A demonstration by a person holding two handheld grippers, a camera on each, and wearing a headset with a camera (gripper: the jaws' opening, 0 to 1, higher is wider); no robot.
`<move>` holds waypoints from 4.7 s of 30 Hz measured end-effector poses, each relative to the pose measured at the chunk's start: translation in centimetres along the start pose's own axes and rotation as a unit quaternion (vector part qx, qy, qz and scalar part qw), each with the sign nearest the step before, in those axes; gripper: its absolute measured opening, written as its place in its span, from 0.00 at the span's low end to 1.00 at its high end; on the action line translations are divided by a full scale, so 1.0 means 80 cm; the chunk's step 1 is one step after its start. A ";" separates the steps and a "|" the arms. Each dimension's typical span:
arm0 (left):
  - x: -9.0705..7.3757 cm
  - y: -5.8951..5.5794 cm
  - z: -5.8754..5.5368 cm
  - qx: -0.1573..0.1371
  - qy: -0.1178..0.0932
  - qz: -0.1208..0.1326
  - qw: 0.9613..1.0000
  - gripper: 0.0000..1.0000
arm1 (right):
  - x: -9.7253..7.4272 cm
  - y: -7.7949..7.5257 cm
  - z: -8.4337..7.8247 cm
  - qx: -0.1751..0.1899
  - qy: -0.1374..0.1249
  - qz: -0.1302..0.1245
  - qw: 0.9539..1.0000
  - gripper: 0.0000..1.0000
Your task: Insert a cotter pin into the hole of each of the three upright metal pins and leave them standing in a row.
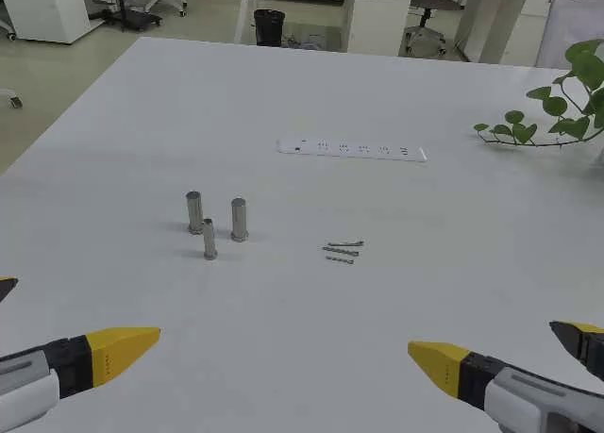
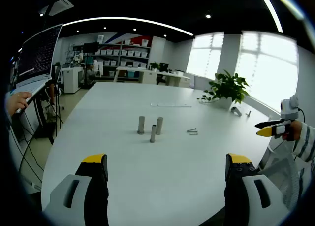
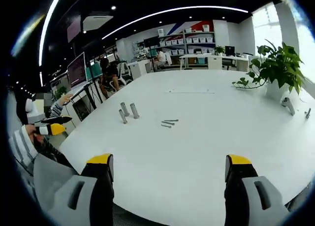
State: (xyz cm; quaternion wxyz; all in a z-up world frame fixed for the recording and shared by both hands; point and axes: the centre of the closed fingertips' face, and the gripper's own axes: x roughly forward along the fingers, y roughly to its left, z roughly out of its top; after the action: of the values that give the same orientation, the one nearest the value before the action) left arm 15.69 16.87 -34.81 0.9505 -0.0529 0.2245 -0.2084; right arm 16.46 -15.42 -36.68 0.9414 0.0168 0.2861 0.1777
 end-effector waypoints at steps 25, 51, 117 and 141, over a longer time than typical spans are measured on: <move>0.020 -0.001 -0.004 -0.022 0.007 -0.013 1.000 0.99 | 0.019 0.007 0.004 -0.009 0.018 0.015 1.000 0.90; 0.021 -0.004 -0.012 -0.026 0.013 -0.017 0.999 0.99 | 0.022 0.011 -0.003 -0.014 0.032 0.018 0.999 0.88; 0.103 0.026 0.014 0.042 0.049 -0.054 0.996 0.88 | 0.050 0.040 -0.003 -0.039 0.071 0.036 0.996 0.86; 0.199 0.043 -0.007 0.143 0.127 -0.097 0.977 0.65 | 0.068 0.053 0.029 -0.011 0.019 0.025 0.999 0.86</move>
State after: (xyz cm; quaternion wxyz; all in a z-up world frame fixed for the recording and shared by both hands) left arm 29.64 13.32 -42.43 0.8871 0.0891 0.3050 -0.3349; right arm 20.53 -9.41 -37.03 0.9311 0.0104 0.3018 0.2045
